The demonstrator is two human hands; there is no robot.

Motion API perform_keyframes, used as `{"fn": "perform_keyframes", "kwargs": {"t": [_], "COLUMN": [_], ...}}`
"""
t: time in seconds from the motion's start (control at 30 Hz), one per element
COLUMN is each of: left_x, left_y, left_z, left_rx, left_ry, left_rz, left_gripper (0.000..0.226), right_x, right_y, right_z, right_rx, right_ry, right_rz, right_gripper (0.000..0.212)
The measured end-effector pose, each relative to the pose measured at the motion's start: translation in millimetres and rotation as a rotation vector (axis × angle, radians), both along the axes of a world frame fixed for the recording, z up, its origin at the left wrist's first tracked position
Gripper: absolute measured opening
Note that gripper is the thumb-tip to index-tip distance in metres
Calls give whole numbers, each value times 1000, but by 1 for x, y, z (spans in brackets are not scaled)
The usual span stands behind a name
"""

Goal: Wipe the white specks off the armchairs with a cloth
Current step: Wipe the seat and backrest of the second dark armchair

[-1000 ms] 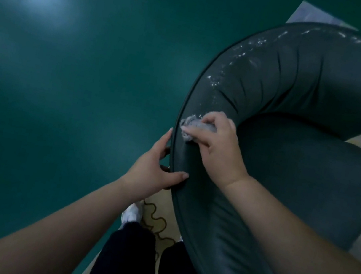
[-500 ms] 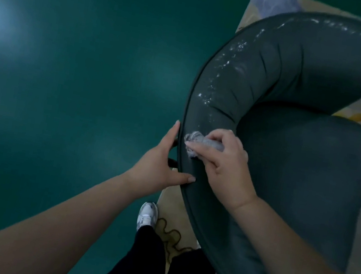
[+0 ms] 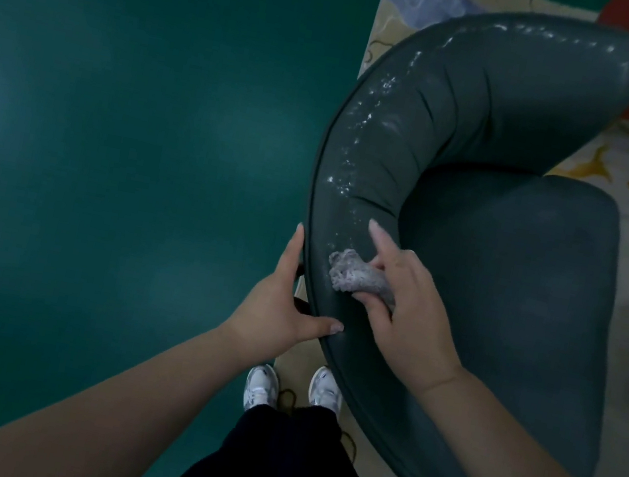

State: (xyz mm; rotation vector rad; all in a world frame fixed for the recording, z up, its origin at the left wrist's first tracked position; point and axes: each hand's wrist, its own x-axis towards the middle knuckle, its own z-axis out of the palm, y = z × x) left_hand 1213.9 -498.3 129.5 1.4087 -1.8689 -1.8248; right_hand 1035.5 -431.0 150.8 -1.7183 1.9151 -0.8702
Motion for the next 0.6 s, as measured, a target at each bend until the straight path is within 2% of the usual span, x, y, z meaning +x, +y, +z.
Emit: {"fn": "perform_keyframes", "kwargs": {"t": [0.13, 0.23, 0.47, 0.6], "left_x": [-1, 0, -1, -3], "left_y": [0, 1, 1, 0], "left_z": [-4, -6, -4, 2], "left_rx": [-9, -7, 19, 21], "left_ry": [-16, -25, -56, -73], "left_rz": [5, 14, 26, 34], "left_gripper": [128, 128, 129, 130], "right_x": [-5, -4, -3, -4], "right_y": [2, 7, 10, -41], "right_z": [-2, -1, -6, 5], "right_rx": [-16, 49, -38, -38], "right_ry": [76, 143, 99, 55], "right_rz": [5, 8, 39, 30], "right_gripper": [41, 45, 34, 30]}}
